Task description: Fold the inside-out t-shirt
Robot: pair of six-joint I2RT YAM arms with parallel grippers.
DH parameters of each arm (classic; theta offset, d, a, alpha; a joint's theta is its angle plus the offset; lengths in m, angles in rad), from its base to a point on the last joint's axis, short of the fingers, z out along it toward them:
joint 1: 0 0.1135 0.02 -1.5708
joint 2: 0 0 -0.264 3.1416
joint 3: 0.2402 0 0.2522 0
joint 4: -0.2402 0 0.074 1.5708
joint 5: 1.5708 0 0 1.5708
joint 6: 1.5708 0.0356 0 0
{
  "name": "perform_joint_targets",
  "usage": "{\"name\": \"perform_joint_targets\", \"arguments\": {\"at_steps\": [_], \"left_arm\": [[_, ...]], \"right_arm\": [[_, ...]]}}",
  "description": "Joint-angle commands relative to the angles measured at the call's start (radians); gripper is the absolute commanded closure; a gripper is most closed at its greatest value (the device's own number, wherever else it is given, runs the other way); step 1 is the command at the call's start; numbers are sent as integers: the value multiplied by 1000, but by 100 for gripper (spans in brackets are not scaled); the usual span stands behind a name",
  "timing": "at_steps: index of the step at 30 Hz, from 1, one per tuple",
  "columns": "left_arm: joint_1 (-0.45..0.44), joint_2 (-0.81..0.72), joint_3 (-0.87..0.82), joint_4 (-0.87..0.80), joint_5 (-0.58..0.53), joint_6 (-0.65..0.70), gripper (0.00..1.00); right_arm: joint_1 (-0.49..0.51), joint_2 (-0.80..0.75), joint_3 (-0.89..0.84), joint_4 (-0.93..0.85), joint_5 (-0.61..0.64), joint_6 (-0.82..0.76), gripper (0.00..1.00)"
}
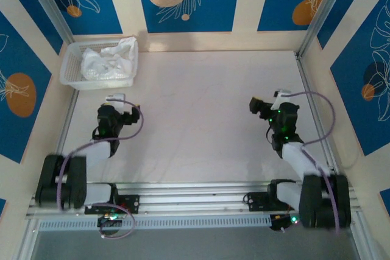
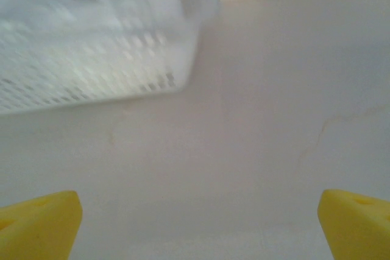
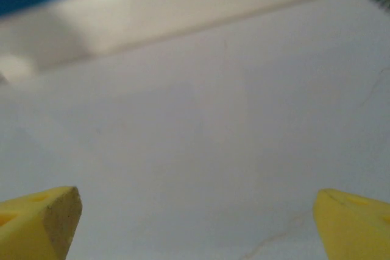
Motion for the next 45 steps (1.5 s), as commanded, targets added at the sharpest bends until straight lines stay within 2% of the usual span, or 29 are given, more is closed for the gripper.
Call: {"name": "perform_joint_targets", "arguments": {"at_steps": [1,3,6,9,11,14,18,21,24,25,26,27,28,33,36,40,45], "left_arm": [[-7,-181,94,-231,-130,-157,1],[-7,-199,222,-394,-146,-250,1],[9,-81,508,-679,-165,-330,1],[78,131,787,-835,-54,-386,1],[120,306,988,-943,30,-417,1],[157,589,1327,-1115,125,-435,1],[159,891,1680,-1239,126,-406,2],[157,1047,1842,-1288,168,-387,5],[158,1155,1940,-1329,230,-371,17],[157,1172,1949,-1339,237,-369,28],[158,1178,1948,-1342,242,-363,49],[157,1178,1948,-1344,249,-356,79],[158,1171,1948,-1346,256,-350,100],[149,1015,1951,-1304,317,-341,100],[117,893,2031,-1274,391,-359,100],[18,794,2249,-1303,473,-392,100],[-151,650,2235,-1299,501,-393,100]], "right_arm": [[17,-134,121,-479,-51,190,6],[62,-135,220,-653,-167,240,6],[194,-43,399,-889,-320,246,6],[379,60,529,-1041,-327,199,4],[451,100,556,-1060,-322,199,3],[481,118,546,-1030,-345,231,3],[484,98,493,-976,-328,267,3],[483,75,467,-962,-320,272,3],[478,48,432,-932,-306,291,3],[478,42,417,-919,-304,303,3],[480,36,408,-911,-307,316,3],[481,30,397,-904,-312,329,3],[483,24,390,-902,-314,338,3],[489,-32,369,-903,-278,363,3],[492,-81,361,-894,-243,376,3],[494,-145,358,-898,-212,381,3],[494,-209,346,-922,-177,388,3]]}}
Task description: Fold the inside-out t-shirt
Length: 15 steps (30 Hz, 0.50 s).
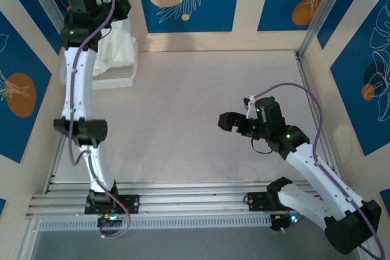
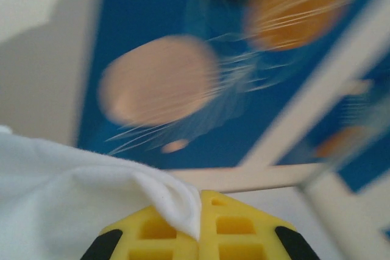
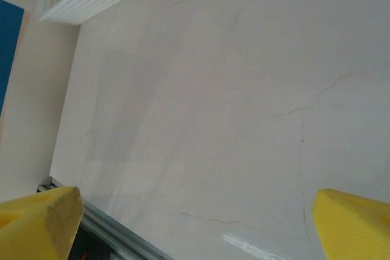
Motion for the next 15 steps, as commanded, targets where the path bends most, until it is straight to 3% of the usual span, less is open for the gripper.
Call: {"name": "perform_joint_targets", "arguments": {"at_steps": [1,4,8,12,15], "left_arm": [[-109,-97,-22,-10,79,0,100],[-168,-199,-226,55,39,15,100],[-180,-317,-553,141,-16,-9,100],[-248,-438,-997,342,26,-75,100],[-361,-456,-1203,472,79,-92,84]], "right_arm": [[7,-50,-29,-15,38,23,3],[7,-90,-64,-8,40,29,3],[4,-106,-77,-29,36,29,3],[0,-111,-97,-43,24,35,3],[-4,-107,-118,-20,8,46,3]]}}
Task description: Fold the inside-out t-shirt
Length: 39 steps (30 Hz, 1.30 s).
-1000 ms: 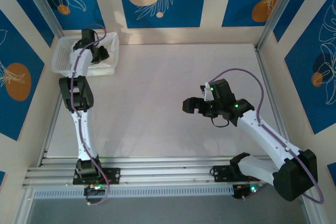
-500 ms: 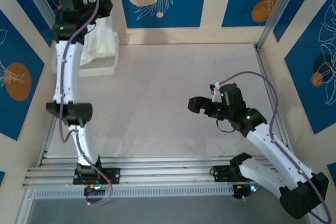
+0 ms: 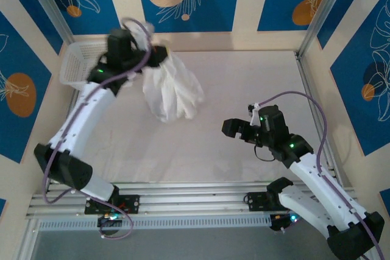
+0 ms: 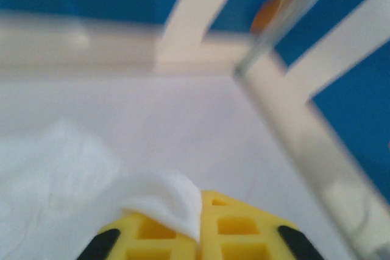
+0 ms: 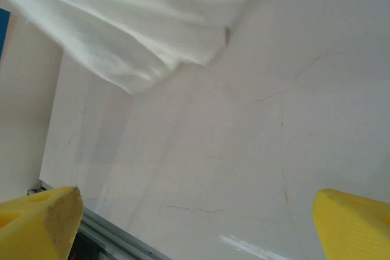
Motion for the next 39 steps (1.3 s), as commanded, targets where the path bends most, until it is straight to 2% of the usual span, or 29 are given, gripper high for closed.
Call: {"name": "perform_joint_targets", "arguments": {"at_steps": [1,3,4,6,9,11,14,16,17,19,22,24,27,32,35,36,39], "left_arm": [[-150,-17,-156,181,65,-33,82],[-257,21,-201,214,58,-19,77],[-308,50,-206,203,59,6,71],[-363,69,-233,191,-4,25,61],[-367,10,-347,310,-70,-33,52],[-367,-51,-374,319,-110,-3,50],[-363,-152,-410,263,-274,83,44],[-325,-194,-428,193,-404,86,39],[-287,-198,-431,157,-422,65,38],[-175,-198,-455,104,-380,-13,39],[-47,-224,-561,153,-283,-94,39],[-13,-236,-617,173,-269,-110,39],[14,-224,-672,194,-252,-120,39],[94,-148,-705,214,-203,-173,38],[117,-85,-701,243,-161,-209,38],[118,-60,-697,259,-147,-218,37],[117,16,-672,301,-111,-251,37]], "right_arm": [[-5,-6,-27,8,-24,25,3],[-7,10,-27,19,-21,35,4],[-8,16,-21,18,-6,43,4],[-8,0,-15,8,45,72,4],[-9,-110,-66,37,144,134,8],[-8,-169,-101,60,168,149,12],[-1,-129,-81,43,135,132,14],[28,-30,-62,79,75,126,16],[51,26,-52,108,50,123,16],[127,167,-13,171,46,112,16],[202,371,40,285,62,105,14],[215,486,66,387,2,117,13],[255,623,106,512,-1,99,11],[310,784,256,482,67,4,10],[325,853,315,465,165,-42,14],[324,877,335,456,198,-56,22],[318,926,393,384,239,-89,84]]}}
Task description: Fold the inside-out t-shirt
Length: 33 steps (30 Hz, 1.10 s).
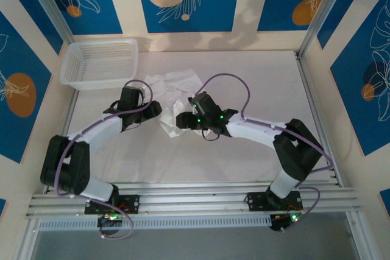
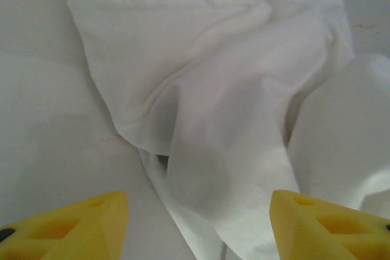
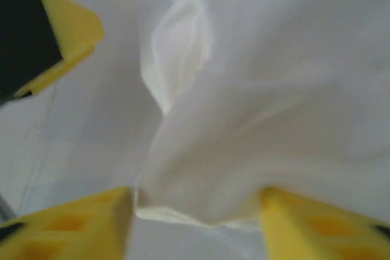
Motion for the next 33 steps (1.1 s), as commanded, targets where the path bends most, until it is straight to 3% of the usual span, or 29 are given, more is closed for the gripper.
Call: {"name": "perform_joint_targets", "arguments": {"at_steps": [1,2,4,6,9,14,19,24,33], "left_arm": [[4,73,36,63,81,-58,36],[3,98,51,70,93,-62,36],[3,154,79,77,107,-67,36],[3,204,99,83,108,-70,46],[4,221,110,121,133,-78,100],[16,22,189,-5,79,-19,100],[22,-223,440,-209,-43,111,100],[21,-334,611,-255,-66,168,100],[4,-352,584,-185,96,142,100]], "right_arm": [[-6,33,55,-96,100,-58,95],[-4,19,53,-108,106,-62,100],[0,-46,18,-111,122,-63,100],[-1,-127,-27,-110,126,-56,100],[-11,-262,-81,-140,123,-52,100],[-64,-558,-90,-284,196,-90,100],[-171,-830,51,-382,279,-196,100],[-231,-933,152,-403,351,-275,100],[-245,-956,101,-409,301,-241,100]]}}
